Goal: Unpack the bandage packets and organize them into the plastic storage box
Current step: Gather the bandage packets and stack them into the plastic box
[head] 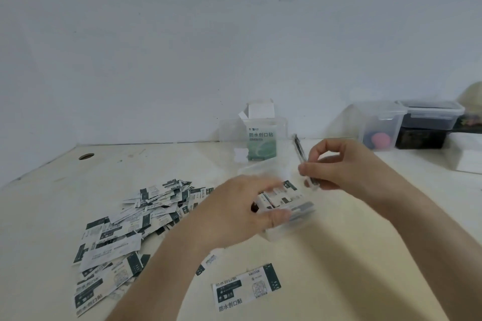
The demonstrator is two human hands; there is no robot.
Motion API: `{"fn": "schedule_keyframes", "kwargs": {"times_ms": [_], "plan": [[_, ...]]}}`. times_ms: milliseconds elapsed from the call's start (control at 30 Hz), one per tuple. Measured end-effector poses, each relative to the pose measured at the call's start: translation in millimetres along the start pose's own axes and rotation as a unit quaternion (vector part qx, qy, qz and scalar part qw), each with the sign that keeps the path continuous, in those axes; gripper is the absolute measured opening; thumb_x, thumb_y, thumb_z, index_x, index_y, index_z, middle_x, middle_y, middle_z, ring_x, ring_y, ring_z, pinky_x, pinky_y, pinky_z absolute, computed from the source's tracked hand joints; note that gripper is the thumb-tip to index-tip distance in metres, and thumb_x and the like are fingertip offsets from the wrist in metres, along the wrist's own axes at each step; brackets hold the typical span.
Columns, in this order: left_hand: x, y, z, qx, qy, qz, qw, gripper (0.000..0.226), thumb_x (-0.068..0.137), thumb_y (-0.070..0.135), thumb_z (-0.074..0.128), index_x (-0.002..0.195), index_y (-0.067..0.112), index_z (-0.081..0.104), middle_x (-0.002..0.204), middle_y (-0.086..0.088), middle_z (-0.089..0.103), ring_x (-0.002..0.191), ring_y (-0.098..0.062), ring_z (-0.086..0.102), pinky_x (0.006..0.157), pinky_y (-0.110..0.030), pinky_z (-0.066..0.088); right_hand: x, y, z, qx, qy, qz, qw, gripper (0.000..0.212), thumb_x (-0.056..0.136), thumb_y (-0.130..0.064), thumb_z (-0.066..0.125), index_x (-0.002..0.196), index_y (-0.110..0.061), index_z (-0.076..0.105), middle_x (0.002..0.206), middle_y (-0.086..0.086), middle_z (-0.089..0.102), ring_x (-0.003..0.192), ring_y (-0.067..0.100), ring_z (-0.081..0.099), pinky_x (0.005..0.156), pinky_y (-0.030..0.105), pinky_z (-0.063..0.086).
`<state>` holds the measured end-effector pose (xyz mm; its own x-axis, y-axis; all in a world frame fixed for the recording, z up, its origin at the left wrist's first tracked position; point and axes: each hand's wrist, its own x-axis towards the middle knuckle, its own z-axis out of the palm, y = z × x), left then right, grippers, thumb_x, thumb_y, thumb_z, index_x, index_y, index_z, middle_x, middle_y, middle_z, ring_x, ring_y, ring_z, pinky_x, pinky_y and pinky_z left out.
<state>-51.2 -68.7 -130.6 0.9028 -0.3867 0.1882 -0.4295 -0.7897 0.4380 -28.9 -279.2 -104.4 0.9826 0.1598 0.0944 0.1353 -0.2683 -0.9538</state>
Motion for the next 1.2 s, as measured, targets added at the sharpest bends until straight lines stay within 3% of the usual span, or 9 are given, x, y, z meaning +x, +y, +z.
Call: {"fn": "schedule_keyframes", "kwargs": {"times_ms": [67, 200, 400, 533, 667, 733, 833, 967, 1200], "plan": [[1, -6, 6, 0.079, -0.002, 0.031, 0.996, 0.046, 0.082, 0.067, 0.055, 0.112, 0.034, 0.066, 0.106, 0.016, 0.063, 0.103, -0.002, 0.049, 0.104, -0.034, 0.036, 16, -2, -7, -0.139, 0.026, -0.014, 0.99, 0.017, 0.076, -0.014, 0.079, 0.074, -0.01, 0.063, 0.074, 0.009, 0.074, 0.055, 0.017, 0.06, 0.066, 0.037, 0.055], [-2, -11, 0, 0.108, -0.003, 0.029, 0.994, 0.048, 0.081, 0.072, 0.049, 0.095, 0.032, 0.07, 0.088, 0.014, 0.064, 0.091, -0.001, 0.051, 0.112, -0.03, 0.026, 35, -9, 1, -0.393, -0.02, -0.028, 0.919, 0.012, 0.076, -0.023, 0.075, 0.073, -0.021, 0.063, 0.075, -0.004, 0.068, 0.058, 0.01, 0.064, 0.051, 0.022, 0.049], [-7, -5, -16, 0.078, -0.064, -0.029, 0.995, 0.063, 0.075, 0.083, 0.039, 0.1, 0.034, 0.069, 0.091, 0.019, 0.064, 0.088, 0.0, 0.057, 0.08, -0.028, 0.049, 44, -13, 29, -0.609, -0.081, -0.057, 0.787, 0.014, 0.077, -0.024, 0.071, 0.078, -0.021, 0.057, 0.078, -0.001, 0.059, 0.076, 0.021, 0.061, 0.066, 0.029, 0.052], [15, 1, -17, 0.098, -0.03, -0.002, 0.995, 0.046, 0.091, 0.049, 0.036, 0.094, 0.02, 0.072, 0.081, -0.001, 0.063, 0.08, -0.017, 0.057, 0.077, -0.032, 0.048, 43, -18, 41, -0.681, -0.093, -0.066, 0.723, 0.029, 0.083, -0.017, 0.065, 0.067, -0.016, 0.041, 0.066, -0.001, 0.039, 0.055, 0.016, 0.043, 0.053, 0.025, 0.04], [46, 4, -18, 0.175, -0.045, 0.015, 0.983, 0.035, 0.089, 0.018, 0.044, 0.105, 0.03, 0.072, 0.087, 0.011, 0.053, 0.091, -0.009, 0.034, 0.09, -0.03, 0.032, 44, -16, 47, -0.714, -0.101, -0.074, 0.689, 0.038, 0.086, -0.013, 0.063, 0.063, -0.016, 0.032, 0.066, -0.001, 0.034, 0.056, 0.017, 0.042, 0.049, 0.026, 0.033], [57, -2, -12, 0.201, -0.059, 0.027, 0.977, 0.033, 0.09, 0.021, 0.042, 0.1, 0.028, 0.073, 0.115, 0.012, 0.061, 0.106, -0.012, 0.032, 0.101, -0.04, 0.028, 44, -16, 50, -0.72, -0.112, -0.088, 0.679, 0.025, 0.088, -0.012, 0.062, 0.072, -0.012, 0.043, 0.07, -0.002, 0.036, 0.074, 0.025, 0.056, 0.06, 0.029, 0.038], [64, -6, -3, 0.204, -0.092, 0.013, 0.974, 0.032, 0.092, 0.026, 0.043, 0.104, 0.027, 0.073, 0.153, 0.01, 0.034, 0.133, -0.02, 0.021, 0.108, -0.043, 0.019, 44, -16, 52, -0.716, -0.119, -0.104, 0.679, 0.009, 0.089, -0.011, 0.059, 0.099, -0.011, 0.059, 0.092, 0.006, 0.056, 0.096, 0.028, 0.064, 0.066, 0.028, 0.038], [65, -7, 0, 0.229, -0.027, 0.017, 0.973, 0.033, 0.094, 0.026, 0.043, 0.11, 0.02, 0.071, 0.157, -0.002, 0.026, 0.138, -0.025, 0.016, 0.111, -0.044, 0.022, 50, -13, 50, -0.703, -0.124, -0.085, 0.696, 0.032, 0.087, -0.012, 0.06, 0.066, -0.018, 0.037, 0.07, -0.001, 0.039, 0.073, 0.024, 0.05, 0.063, 0.028, 0.038], [70, -19, 7, 0.235, -0.103, -0.044, 0.966, 0.037, 0.095, 0.033, 0.037, 0.114, 0.029, 0.068, 0.144, -0.003, 0.036, 0.128, -0.027, 0.024, 0.102, -0.044, 0.034, 56, -13, 51, -0.724, -0.159, -0.058, 0.669, 0.034, 0.085, -0.009, 0.061, 0.064, -0.014, 0.035, 0.067, 0.002, 0.038, 0.051, 0.012, 0.037, 0.042, 0.022, 0.028]]}}
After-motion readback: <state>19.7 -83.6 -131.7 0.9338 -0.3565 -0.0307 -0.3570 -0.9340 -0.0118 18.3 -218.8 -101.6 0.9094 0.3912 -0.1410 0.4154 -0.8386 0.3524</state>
